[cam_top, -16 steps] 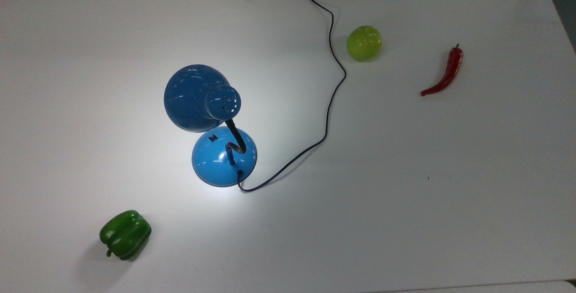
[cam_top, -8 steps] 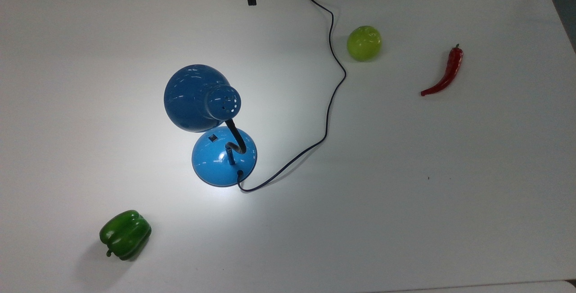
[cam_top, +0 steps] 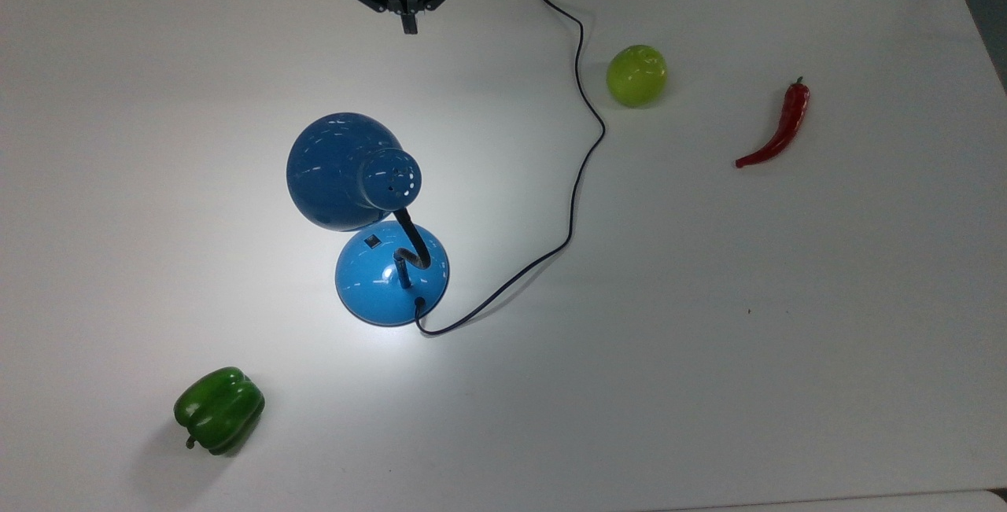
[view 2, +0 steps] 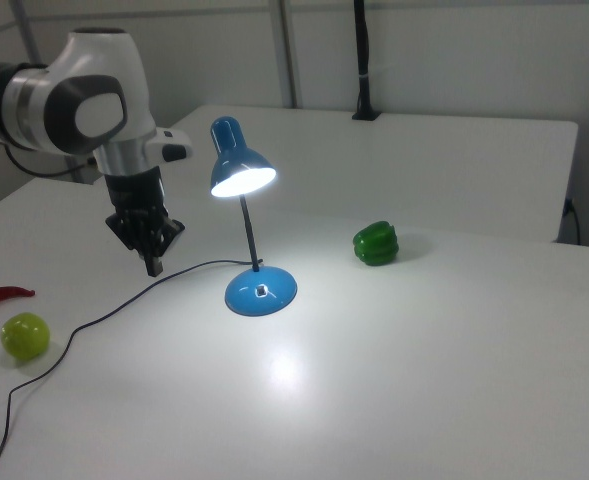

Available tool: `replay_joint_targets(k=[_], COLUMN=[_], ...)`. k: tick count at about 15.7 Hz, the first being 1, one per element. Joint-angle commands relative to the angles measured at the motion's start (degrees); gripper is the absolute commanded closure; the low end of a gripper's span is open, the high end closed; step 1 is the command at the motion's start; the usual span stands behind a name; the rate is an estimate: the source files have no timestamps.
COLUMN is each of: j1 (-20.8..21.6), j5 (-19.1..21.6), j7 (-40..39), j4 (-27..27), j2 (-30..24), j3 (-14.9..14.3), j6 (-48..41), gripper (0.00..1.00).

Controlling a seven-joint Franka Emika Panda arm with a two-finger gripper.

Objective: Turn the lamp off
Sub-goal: 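Move the gripper down toward the blue lamp's round base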

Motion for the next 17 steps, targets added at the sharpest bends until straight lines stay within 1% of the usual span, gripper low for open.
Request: replay_joint_targets(k=[1, 2, 4, 6, 9, 12, 13, 14, 16, 17], j1=[-1.67, -2.19, -2.20, -2.55, -3.43, -4.30, -4.31, -4.31, -4.40, -4.40], j5=[-1.40, -1.40, -1.49, -1.40, -1.31, -0.35, 0.44, 2.27, 7.89, 9.83], j7=[-1.58, -1.58, -2.02, -2.46, -2.46, -1.50, -1.41, -1.32, -1.32, -1.32], j4=[-7.31, -8.81, -11.54, -13.21, -14.80, -14.89, -14.89, -14.80, -14.63, -14.63], j2=[-1.44, -1.44, -1.35, -0.83, 0.49, 3.12, 4.17, 5.05, 6.37, 7.08], j3=[-1.06, -1.50, -3.52, -4.75, -5.28, -5.37, -5.37, -5.37, -5.46, -5.37], j6=[7.03, 9.22, 13.79, 17.48, 24.43, 30.84, 33.12, 35.23, 38.75, 40.34], gripper=[1.00, 1.00, 1.00, 1.00, 1.00, 1.00, 1.00, 1.00, 1.00, 1.00])
